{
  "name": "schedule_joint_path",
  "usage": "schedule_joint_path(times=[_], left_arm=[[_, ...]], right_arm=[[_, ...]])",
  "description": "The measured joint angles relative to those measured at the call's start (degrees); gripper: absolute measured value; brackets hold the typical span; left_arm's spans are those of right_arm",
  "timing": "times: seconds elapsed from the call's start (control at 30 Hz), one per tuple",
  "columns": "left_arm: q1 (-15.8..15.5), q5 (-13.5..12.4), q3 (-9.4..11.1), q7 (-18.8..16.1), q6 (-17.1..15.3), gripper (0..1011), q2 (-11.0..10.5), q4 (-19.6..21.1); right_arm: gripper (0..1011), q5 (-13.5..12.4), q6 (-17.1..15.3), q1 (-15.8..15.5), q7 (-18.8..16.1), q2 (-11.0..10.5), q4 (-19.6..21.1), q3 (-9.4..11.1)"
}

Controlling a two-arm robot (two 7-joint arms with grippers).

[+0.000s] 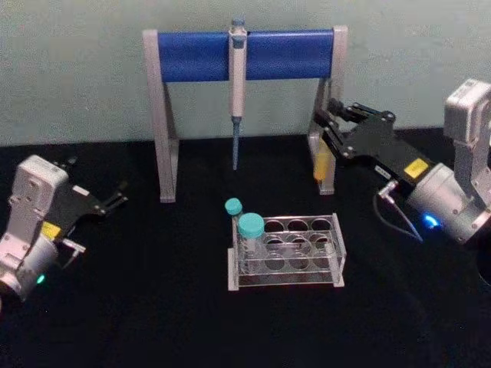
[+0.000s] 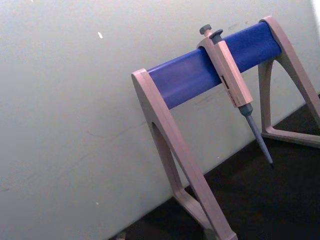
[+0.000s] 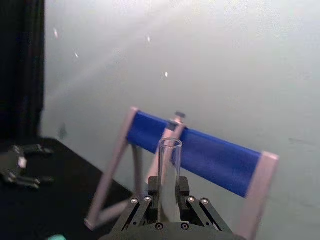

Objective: Pick up the test tube from the test tube rack, shake it, then place it back into the test tube rack.

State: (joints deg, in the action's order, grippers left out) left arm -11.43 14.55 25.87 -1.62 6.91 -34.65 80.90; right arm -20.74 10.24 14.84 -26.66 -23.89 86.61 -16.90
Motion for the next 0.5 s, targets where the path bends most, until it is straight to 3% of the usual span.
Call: schedule_joint_path(times=[0.07, 0.27, 0.3, 0.33, 0.4, 0.5], left_arm=[[0.0, 0.0, 0.0, 0.0, 0.0, 1002, 0.0, 0.0], [0.0, 0.0, 0.0, 0.0, 0.0, 1001, 0.0, 0.0], [0.0, 0.0, 0.0, 0.0, 0.0, 1001, 0.0, 0.0], [0.0, 0.0, 0.0, 0.0, 0.0, 1001, 0.0, 0.0], [0.0, 0.0, 0.0, 0.0, 0.0, 1001, 0.0, 0.0], [0.0, 0.0, 0.0, 0.0, 0.0, 1001, 0.0, 0.0]], right_arm=[[232, -1.62, -0.49, 0.37, -1.24, 0.44, -0.28, -0.02], [232, -10.82, -5.09, 1.36, -8.37, 0.2, -0.77, -0.17], [232, -13.3, -6.78, 1.48, -10.48, -0.35, -0.78, -0.16], [232, -13.3, -6.78, 1.48, -10.48, -0.35, -0.78, -0.16], [232, -17.55, -10.19, 1.53, -14.24, -1.96, -0.61, -0.13], [232, -19.78, -12.55, 1.47, -16.34, -3.57, -0.12, -0.11]])
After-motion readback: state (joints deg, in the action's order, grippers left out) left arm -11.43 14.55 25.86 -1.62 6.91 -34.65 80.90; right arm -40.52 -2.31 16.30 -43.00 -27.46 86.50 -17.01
